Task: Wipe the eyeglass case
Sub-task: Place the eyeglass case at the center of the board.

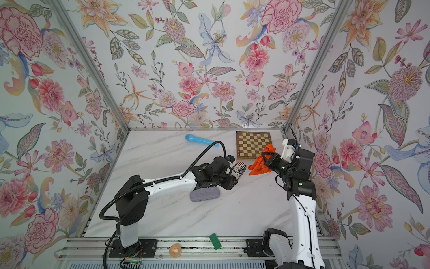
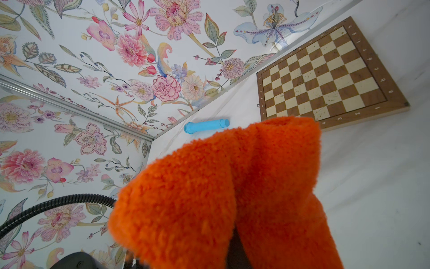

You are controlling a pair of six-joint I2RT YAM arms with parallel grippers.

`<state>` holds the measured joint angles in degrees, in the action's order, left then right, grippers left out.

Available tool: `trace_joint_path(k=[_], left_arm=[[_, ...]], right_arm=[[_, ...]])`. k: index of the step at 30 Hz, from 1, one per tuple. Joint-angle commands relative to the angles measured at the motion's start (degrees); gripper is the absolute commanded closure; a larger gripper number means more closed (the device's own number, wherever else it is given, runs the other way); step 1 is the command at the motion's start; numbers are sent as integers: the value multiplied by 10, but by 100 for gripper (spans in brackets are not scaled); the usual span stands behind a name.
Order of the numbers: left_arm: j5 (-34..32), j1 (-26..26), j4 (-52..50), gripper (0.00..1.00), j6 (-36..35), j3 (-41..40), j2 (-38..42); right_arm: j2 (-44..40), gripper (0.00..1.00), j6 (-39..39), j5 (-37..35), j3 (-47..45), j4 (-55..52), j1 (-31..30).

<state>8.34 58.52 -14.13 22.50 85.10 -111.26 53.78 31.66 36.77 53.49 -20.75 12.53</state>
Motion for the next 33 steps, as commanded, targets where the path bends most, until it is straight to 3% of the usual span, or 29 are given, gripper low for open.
trace_joint_path(k=[1,12,20,26,33], left_arm=[[-3,8,-1,63,11,28,-15],[49,14,8,63,-59,44,-56],[102,20,-33,62,-243,99,-101],[127,20,-71,62,-323,166,-170],[115,21,-82,60,-401,205,-207]], right_arm=[[-9,100,-10,1,-6,21,3],[-3,100,-28,17,-7,-3,6],[-3,100,-44,1,10,-28,9],[1,100,-57,-35,23,-65,23],[-6,100,-47,0,30,-77,79]])
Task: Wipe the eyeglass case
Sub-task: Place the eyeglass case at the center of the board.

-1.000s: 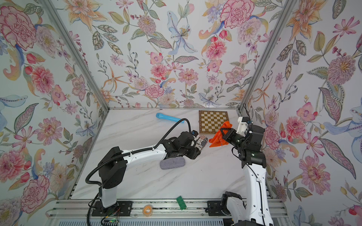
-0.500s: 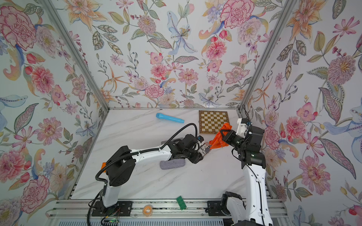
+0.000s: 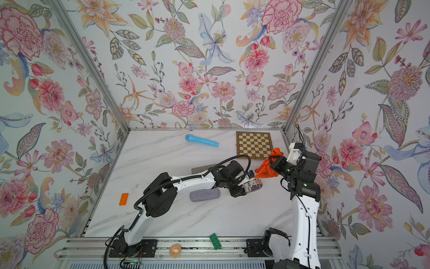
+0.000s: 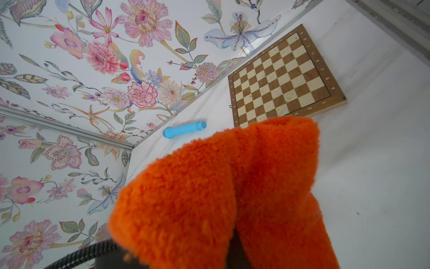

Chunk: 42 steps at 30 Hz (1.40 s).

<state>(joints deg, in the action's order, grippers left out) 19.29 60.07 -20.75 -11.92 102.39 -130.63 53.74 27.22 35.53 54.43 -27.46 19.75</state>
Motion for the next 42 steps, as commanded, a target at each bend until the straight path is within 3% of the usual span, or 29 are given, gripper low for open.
trace_joint_path(k=[1,9,15,20,26,29,36,39,42], left_arm=[[3,5,-18,60,-64,36,-20],[6,6,-30,57,-95,60,-48],[11,7,-47,49,-95,84,-72],[18,7,-36,28,-84,75,-60],[10,7,-10,17,-82,60,-29],[10,7,10,1,-76,34,11],[-24,-46,130,1,-18,-176,221],[-12,-102,84,1,-21,-228,300],[-7,-149,18,1,-72,-276,356]], right_arm=[[-7,100,1,10,18,-9,10],[-10,100,2,5,18,-9,20],[-28,100,11,-4,17,5,20],[-27,100,19,11,16,12,20],[-44,100,30,24,11,23,19],[-51,100,33,28,16,19,19],[-56,100,70,34,2,53,-8],[-39,100,67,5,20,51,-63],[-12,100,61,-49,37,58,-143]])
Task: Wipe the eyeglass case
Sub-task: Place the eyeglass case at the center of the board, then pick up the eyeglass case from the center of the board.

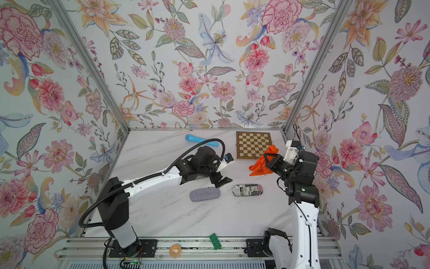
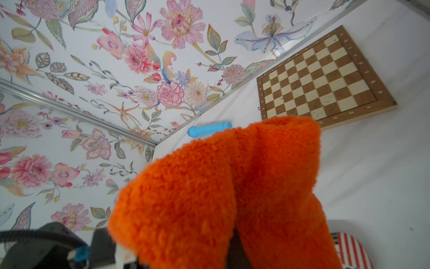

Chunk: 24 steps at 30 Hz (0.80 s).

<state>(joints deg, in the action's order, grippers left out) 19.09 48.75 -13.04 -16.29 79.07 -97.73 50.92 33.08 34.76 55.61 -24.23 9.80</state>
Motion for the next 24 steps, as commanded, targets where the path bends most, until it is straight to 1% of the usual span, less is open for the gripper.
trace_joint_path(k=[1,2,4,5,7,10,15,20,22,24], left_arm=[[-2,-49,-90,2,-61,-56,42],[7,-59,-117,2,-92,-66,53],[21,-77,-138,2,-144,-106,76],[19,-84,-149,2,-154,-116,99],[8,-94,-168,7,-156,-137,100],[10,-94,-172,10,-172,-180,94],[-17,-95,-99,11,-183,-237,91],[-3,-95,-60,10,-176,-250,86],[1,-95,-54,10,-177,-250,63],[21,-96,-62,10,-181,-243,51]], right_arm=[[30,100,3,-53,29,31,-73],[43,100,4,-62,32,37,-96],[76,100,4,-78,39,51,-145],[92,100,3,-83,43,58,-161],[126,100,0,-84,59,69,-183],[171,100,-3,-77,83,86,-193],[230,100,-5,-53,114,109,-197],[246,100,-4,-51,115,124,-201],[247,100,-5,-51,112,124,-202],[247,100,-8,-54,108,122,-202]])
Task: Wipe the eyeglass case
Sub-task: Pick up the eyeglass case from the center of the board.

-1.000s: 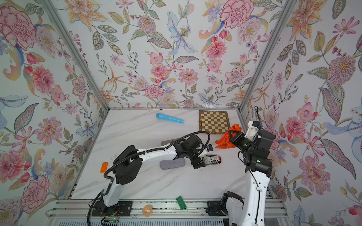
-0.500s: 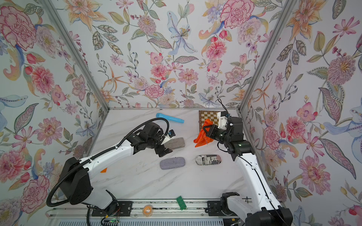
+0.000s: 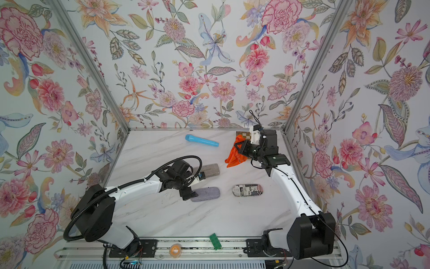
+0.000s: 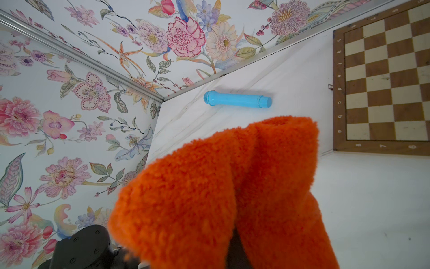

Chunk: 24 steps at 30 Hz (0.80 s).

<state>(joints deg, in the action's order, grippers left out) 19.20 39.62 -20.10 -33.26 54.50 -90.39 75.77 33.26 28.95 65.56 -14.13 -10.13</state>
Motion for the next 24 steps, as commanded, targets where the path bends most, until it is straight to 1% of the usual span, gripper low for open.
trace_joint_path(k=[1,4,8,17,24], left_arm=[[28,-5,4,10,-12,7,-29],[48,-5,-7,10,-13,13,-45],[61,-4,7,10,-3,-2,-42],[41,15,32,8,5,-8,-48],[31,20,-7,9,-8,24,-87]], right_arm=[[-1,100,-10,4,8,21,-2],[0,100,-10,3,6,18,-2],[-1,100,-10,1,3,21,-3],[-4,100,-7,0,-4,23,-2],[-7,100,-8,0,-10,23,-3]])
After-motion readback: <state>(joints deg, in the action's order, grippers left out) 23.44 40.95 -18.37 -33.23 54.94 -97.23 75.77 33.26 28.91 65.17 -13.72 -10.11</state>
